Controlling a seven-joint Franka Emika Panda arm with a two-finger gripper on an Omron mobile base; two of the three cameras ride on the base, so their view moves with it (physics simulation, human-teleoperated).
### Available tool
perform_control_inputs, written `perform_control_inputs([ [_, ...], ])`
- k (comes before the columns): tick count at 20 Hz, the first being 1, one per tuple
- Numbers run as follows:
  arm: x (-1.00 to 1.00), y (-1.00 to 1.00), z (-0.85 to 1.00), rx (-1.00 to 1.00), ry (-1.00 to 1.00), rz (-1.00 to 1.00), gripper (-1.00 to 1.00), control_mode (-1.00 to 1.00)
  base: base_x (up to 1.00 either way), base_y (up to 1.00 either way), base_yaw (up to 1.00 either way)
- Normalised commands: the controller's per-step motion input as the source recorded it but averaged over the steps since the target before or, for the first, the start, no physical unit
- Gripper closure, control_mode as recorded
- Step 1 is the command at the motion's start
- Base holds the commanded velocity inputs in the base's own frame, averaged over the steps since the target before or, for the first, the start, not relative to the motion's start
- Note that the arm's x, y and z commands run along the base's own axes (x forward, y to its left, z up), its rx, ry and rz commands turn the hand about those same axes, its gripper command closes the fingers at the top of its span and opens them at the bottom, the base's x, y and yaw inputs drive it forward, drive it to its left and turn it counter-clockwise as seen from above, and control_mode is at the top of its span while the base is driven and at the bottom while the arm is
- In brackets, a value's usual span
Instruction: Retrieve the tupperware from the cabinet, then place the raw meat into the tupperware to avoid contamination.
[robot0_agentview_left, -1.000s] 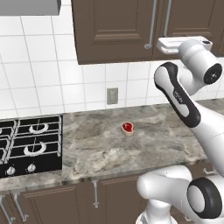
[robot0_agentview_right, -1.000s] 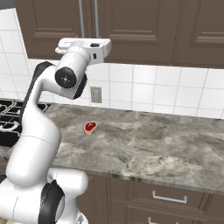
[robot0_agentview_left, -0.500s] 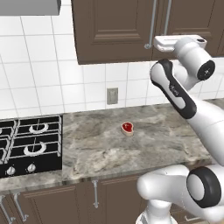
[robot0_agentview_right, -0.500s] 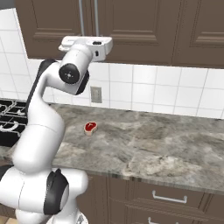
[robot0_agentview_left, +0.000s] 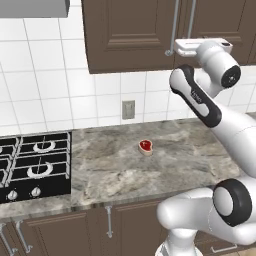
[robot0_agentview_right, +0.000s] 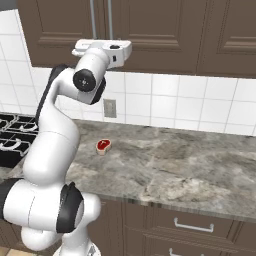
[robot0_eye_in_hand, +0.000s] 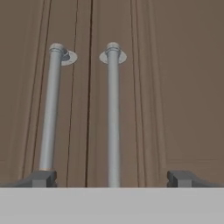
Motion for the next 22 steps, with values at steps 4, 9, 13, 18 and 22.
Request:
perform_control_inputs([
  [4, 0.23, -0.07, 0.00, 0.01, 0.00, 0.00, -1.00, -1.00, 0.00, 0.00, 0.00],
  [9, 0.28, 0.00, 0.00, 0.00, 0.00, 0.00, -1.00, -1.00, 0.00, 0.00, 0.00],
  [13, 0.27, 0.00, 0.00, 0.00, 0.00, 0.00, -1.00, -1.00, 0.00, 0.00, 0.00],
  [18, 0.26, 0.00, 0.00, 0.00, 0.00, 0.00, 1.00, -1.00, 0.00, 0.00, 0.00],
  [22, 0.28, 0.00, 0.00, 0.00, 0.00, 0.00, 1.00, -1.00, 0.00, 0.00, 0.00],
])
